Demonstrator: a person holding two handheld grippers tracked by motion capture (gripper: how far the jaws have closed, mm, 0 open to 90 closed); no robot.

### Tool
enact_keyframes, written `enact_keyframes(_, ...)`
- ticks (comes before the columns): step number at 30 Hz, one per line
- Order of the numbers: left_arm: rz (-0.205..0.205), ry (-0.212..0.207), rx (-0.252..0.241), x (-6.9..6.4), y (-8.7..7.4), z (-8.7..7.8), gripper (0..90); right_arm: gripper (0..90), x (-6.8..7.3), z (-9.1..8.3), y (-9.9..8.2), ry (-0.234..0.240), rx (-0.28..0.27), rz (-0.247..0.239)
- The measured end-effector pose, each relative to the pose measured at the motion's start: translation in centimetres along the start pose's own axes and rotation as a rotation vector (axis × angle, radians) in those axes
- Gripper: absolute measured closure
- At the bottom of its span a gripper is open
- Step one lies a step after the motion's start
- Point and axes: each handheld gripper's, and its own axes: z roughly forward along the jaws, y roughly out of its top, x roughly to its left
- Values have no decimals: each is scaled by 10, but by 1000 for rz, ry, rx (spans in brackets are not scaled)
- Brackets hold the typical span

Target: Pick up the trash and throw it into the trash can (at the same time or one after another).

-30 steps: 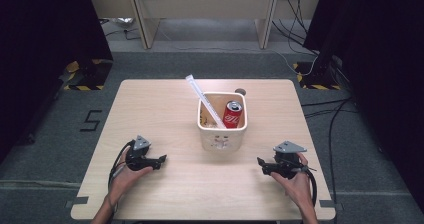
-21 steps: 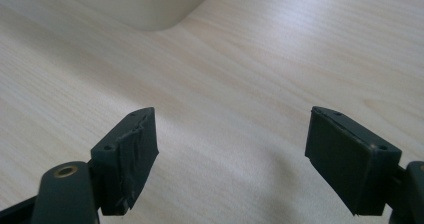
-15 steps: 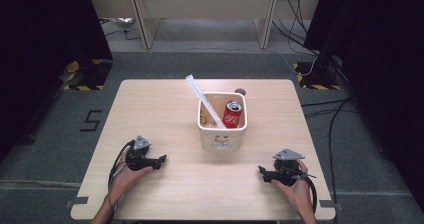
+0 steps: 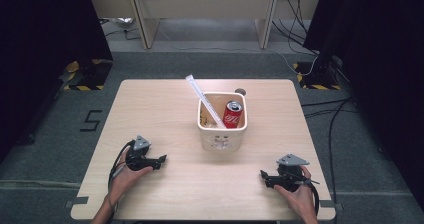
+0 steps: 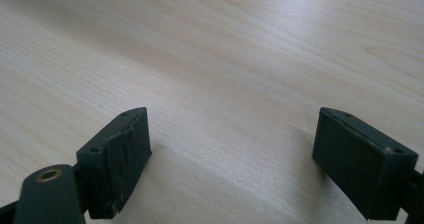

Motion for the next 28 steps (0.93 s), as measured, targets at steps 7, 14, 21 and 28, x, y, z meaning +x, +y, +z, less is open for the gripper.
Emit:
enact_keyframes(7, 1, -1, 1, 0, 0, 0, 150, 146, 3, -4, -4, -2, 2, 1)
enact_keyframes(14, 1, -1, 1, 0, 0, 0, 150, 146, 6, -8, -8, -4, 3, 6)
enact_keyframes(21, 2, -1, 1, 0, 0, 0, 150, 146, 7, -9, -9, -3, 3, 6)
enact_keyframes(28, 1, -1, 1, 0, 0, 0, 150, 145, 6, -9, -9, -2, 2, 4)
